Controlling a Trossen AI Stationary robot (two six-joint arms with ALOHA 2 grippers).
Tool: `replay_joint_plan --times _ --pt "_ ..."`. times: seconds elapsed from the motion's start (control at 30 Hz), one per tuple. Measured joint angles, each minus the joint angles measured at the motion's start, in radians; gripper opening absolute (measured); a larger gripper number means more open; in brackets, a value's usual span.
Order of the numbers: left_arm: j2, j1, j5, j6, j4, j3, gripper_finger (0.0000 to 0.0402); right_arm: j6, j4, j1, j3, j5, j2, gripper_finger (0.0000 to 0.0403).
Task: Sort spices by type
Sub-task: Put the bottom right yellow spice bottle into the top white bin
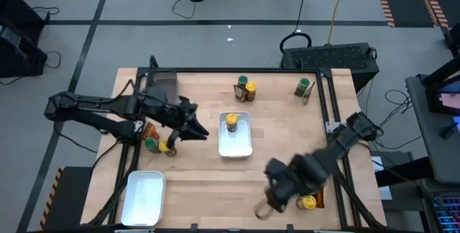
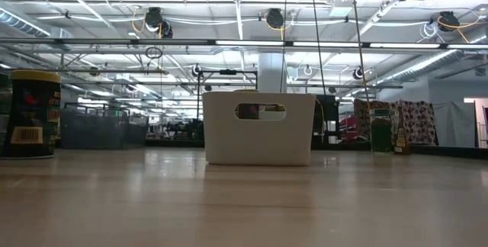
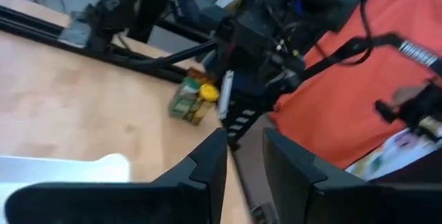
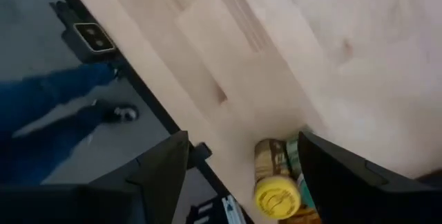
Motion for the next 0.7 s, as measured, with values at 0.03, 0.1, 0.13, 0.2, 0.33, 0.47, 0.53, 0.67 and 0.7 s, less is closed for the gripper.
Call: replay_joint_plan --times 0.03,0.1,0.13,0.2,0.33,0.47,0.53,0.67,0.7 --pt "0.016 -0.012 -0.012 -0.028 0.031 0.000 0.0098 0.051 0.002 0.037 0.000 0.021 0.000 0.0255" --pt "0.048 -0.039 -0.036 -0.090 0.091 0.000 0.0098 0.165 0.002 0.106 0.000 0.055 0.000 0.0255" --pt "0.062 -0.053 -0.041 -0.116 0.122 0.000 0.0098 0.220 -0.001 0.141 0.000 0.071 0.000 0.0255" --pt "0.091 -0.089 -0.048 -0.156 0.179 0.000 0.0098 0.331 -0.028 0.201 0.000 0.093 0.003 0.0255" --pt "0.131 -0.178 -0.113 -0.201 0.250 0.000 0.0098 0.512 -0.047 0.281 -0.031 0.111 0.012 0.0255" --pt "0.144 -0.250 -0.199 -0.201 0.275 0.000 0.0098 0.642 -0.048 0.320 -0.100 0.104 0.013 0.0259" --pt "0.144 -0.272 -0.233 -0.200 0.275 0.000 0.0098 0.679 -0.048 0.325 -0.141 0.078 0.013 0.0264" --pt "0.144 -0.295 -0.256 -0.200 0.275 0.000 0.0098 0.707 -0.031 0.325 -0.210 0.033 0.013 0.0278" --pt "0.144 -0.299 -0.257 -0.201 0.277 0.000 0.0098 0.716 -0.022 0.325 -0.225 0.030 0.013 0.0282"
